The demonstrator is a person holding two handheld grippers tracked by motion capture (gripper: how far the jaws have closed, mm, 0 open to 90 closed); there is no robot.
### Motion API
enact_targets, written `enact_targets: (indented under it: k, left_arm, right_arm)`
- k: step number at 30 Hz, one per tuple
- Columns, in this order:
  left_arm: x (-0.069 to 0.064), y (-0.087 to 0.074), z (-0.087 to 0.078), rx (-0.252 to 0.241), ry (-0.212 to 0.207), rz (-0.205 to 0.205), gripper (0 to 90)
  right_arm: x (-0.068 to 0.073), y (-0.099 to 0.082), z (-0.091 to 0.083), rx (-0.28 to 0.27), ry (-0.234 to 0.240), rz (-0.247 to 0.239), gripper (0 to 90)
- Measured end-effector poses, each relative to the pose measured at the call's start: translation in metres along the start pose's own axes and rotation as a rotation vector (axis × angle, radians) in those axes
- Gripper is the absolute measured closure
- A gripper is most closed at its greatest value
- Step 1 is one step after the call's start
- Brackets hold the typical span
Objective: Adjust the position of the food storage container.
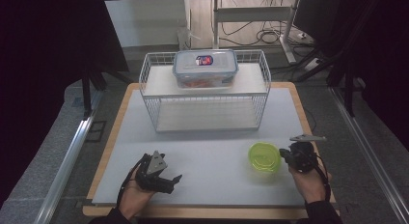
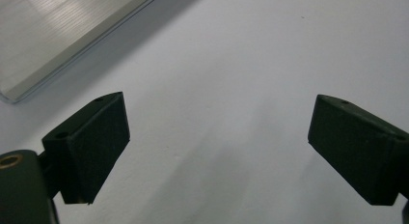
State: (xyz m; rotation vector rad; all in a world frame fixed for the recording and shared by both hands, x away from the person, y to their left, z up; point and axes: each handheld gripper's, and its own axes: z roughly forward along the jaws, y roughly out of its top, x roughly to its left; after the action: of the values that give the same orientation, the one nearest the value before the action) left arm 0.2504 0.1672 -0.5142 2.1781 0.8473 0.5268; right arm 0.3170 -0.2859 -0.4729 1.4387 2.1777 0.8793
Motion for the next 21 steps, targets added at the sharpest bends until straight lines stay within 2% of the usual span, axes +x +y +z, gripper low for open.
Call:
enact_targets:
  k: [7, 9, 17, 21]
  left_arm:
    - [0.000, 0.000, 0.000, -0.001, -0.002, 0.003, 7.3]
    - [0.000, 0.000, 0.000, 0.000, -0.003, 0.004, 7.3]
    - [-0.001, 0.000, 0.000, -0.001, -0.004, 0.005, 7.3]
    - [-0.001, 0.000, 0.000, -0.003, -0.006, 0.007, 7.3]
  right_arm:
    - [0.021, 0.005, 0.007, 0.001, 0.034, -0.037, 89.9]
    - [0.024, 0.005, 0.007, -0.001, 0.029, -0.045, 88.9]
    - [0.026, -0.007, -0.005, -0.002, 0.045, -0.016, 87.8]
    - [0.033, -0.009, -0.006, 0.008, 0.046, -0.031, 87.9]
